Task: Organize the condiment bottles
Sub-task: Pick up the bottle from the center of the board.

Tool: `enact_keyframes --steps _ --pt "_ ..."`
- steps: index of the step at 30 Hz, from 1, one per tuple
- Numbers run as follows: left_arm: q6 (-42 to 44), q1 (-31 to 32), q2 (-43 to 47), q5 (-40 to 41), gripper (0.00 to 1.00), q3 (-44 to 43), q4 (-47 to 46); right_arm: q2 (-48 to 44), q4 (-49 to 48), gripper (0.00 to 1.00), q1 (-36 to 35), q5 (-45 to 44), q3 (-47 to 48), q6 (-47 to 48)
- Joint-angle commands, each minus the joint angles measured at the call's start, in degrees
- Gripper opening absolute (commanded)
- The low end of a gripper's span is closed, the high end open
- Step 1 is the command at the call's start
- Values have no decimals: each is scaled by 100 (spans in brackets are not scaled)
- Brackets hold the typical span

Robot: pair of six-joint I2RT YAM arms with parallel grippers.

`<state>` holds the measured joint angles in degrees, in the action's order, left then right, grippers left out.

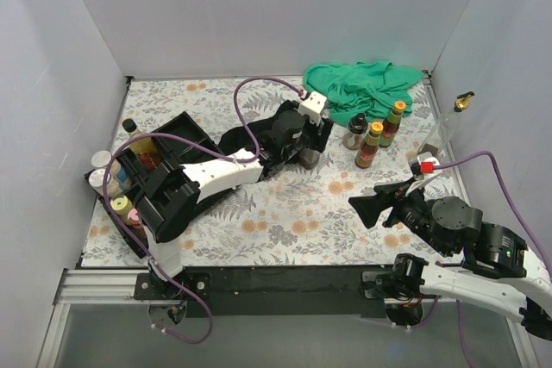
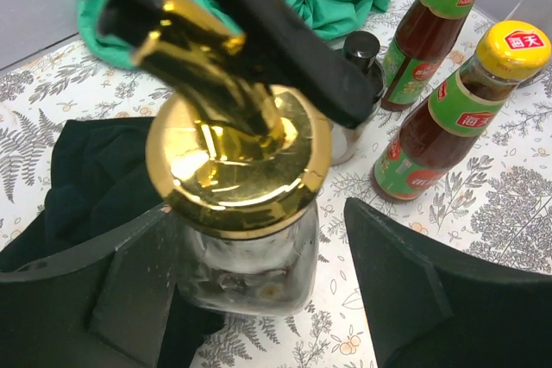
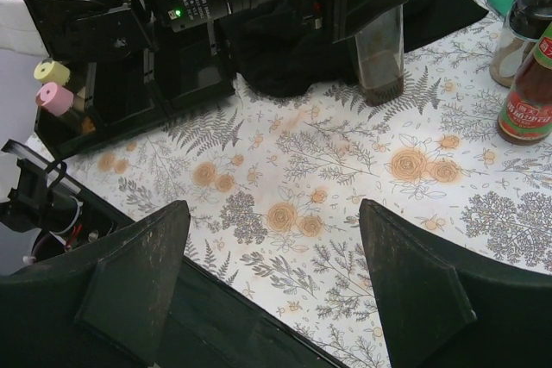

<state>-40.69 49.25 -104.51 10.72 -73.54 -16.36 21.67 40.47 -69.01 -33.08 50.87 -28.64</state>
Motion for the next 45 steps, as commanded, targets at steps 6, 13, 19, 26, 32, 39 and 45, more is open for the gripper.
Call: enact_keyframes --steps 6,13,19,26,32,39,45 --pt "228 5 -17 -131 42 -337 -157 -84 -136 88 11 -155 2 -45" --pt "79 5 159 -97 8 -363 -61 -163 -127 88 11 -181 10 -45" --pt "-150 5 308 272 0 -1118 510 -207 -127 88 11 -190 2 -62" --pt "166 -12 326 1150 0 -2226 1380 -207 -118 88 11 -146 28 -80" --pt "44 -564 703 1819 0 -2297 1899 -295 -118 87 2 -120 28 -159" --pt "-502 -1716 1336 2117 0 -2051 2576 -277 -118 87 11 -41 54 -168" --pt "-660 -2806 1951 2452 0 -1524 2463 -234 -118 88 11 -58 54 -150"
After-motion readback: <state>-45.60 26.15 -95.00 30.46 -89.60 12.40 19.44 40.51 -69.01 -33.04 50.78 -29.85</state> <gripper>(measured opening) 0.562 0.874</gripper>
